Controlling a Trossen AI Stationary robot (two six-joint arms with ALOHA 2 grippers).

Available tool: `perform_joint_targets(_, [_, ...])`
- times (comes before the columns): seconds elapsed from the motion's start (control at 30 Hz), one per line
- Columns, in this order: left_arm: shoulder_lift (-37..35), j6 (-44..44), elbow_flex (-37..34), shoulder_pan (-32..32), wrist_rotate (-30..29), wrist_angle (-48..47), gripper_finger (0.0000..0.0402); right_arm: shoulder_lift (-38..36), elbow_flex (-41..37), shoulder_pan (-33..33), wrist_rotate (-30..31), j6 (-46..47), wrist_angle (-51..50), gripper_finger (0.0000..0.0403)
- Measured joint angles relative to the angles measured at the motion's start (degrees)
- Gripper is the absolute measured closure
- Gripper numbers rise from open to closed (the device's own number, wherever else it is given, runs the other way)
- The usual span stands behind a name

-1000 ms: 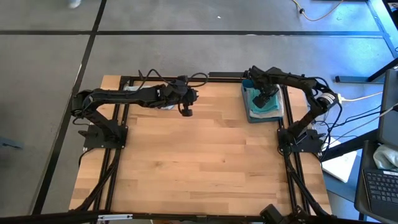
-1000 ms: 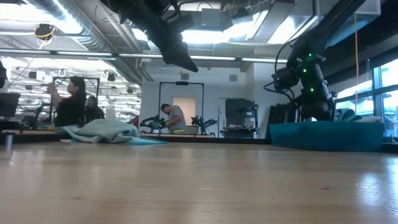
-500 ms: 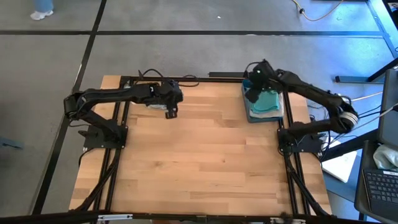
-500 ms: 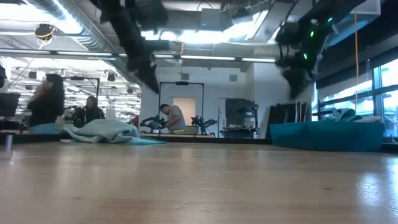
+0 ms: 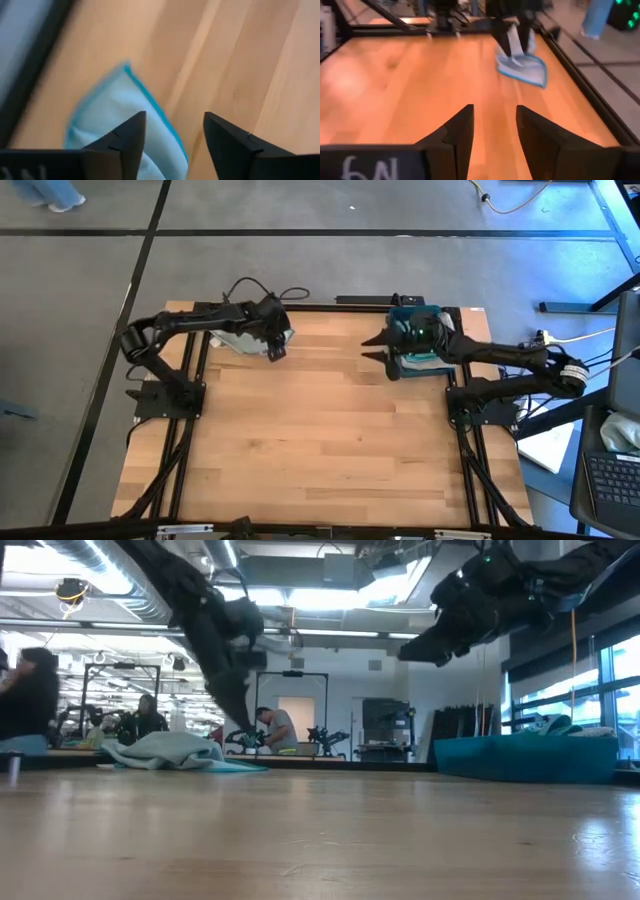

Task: Fold microfiber towels
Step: Fold the light blue microfiber cloth

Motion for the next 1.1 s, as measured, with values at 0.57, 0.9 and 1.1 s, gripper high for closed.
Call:
perform_joint_targets(0.57, [12.53,-11.75,0.43,-0.89,-5.31,-6.62,0.02,-0.02,-0.19,5.83,2.58,-4.82,4.56,0.0204])
perform_joint_targets(0.9, [10.47,-17.05,0.15,-7.15,0.42,-9.42,0.0301,-0.02,-0.19,5.81,2.58,-5.51,4.36,0.0204])
perform_joint_targets(1.1, [9.97,-22.58,1.71,-16.75,2.76,-9.91,0.0367,-0.02,-0.19,5.81,2.58,-4.74,4.14,0.0204])
